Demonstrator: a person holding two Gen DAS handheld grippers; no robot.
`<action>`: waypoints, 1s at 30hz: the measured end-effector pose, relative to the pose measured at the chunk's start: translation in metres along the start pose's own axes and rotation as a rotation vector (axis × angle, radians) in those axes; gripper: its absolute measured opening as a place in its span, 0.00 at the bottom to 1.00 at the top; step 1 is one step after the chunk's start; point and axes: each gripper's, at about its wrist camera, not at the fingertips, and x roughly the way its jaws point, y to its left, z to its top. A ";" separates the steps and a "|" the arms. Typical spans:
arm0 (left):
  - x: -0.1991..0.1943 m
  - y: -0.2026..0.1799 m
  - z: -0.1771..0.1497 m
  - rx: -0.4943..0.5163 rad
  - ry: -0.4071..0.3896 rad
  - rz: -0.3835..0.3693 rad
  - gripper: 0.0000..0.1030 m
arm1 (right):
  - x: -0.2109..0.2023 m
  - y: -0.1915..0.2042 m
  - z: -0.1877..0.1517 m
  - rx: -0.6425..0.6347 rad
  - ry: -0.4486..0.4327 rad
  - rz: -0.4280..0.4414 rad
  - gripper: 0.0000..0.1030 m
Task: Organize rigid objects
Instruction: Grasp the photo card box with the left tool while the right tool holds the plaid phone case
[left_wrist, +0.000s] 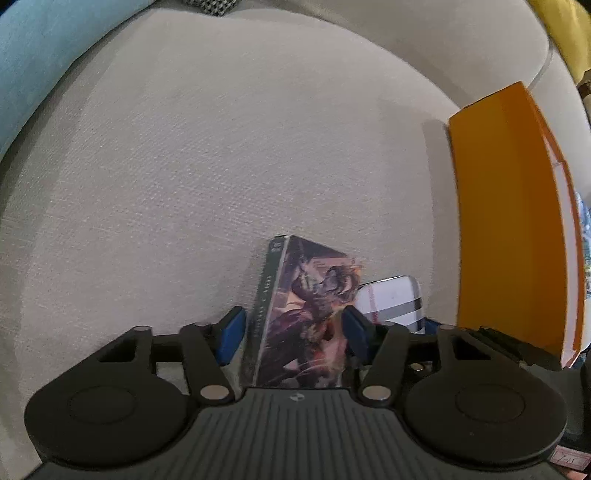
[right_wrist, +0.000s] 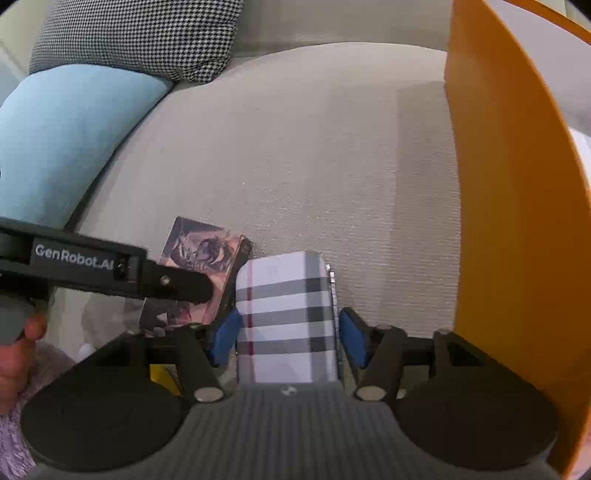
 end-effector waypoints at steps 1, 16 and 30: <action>-0.002 0.001 -0.006 0.007 -0.007 0.006 0.59 | -0.001 0.000 0.000 0.002 0.000 0.000 0.58; -0.051 -0.021 -0.047 0.078 -0.151 -0.006 0.24 | -0.046 0.005 0.001 0.031 -0.072 0.069 0.17; -0.031 -0.022 -0.038 0.046 -0.147 0.010 0.24 | -0.020 0.008 0.004 0.041 -0.044 0.063 0.21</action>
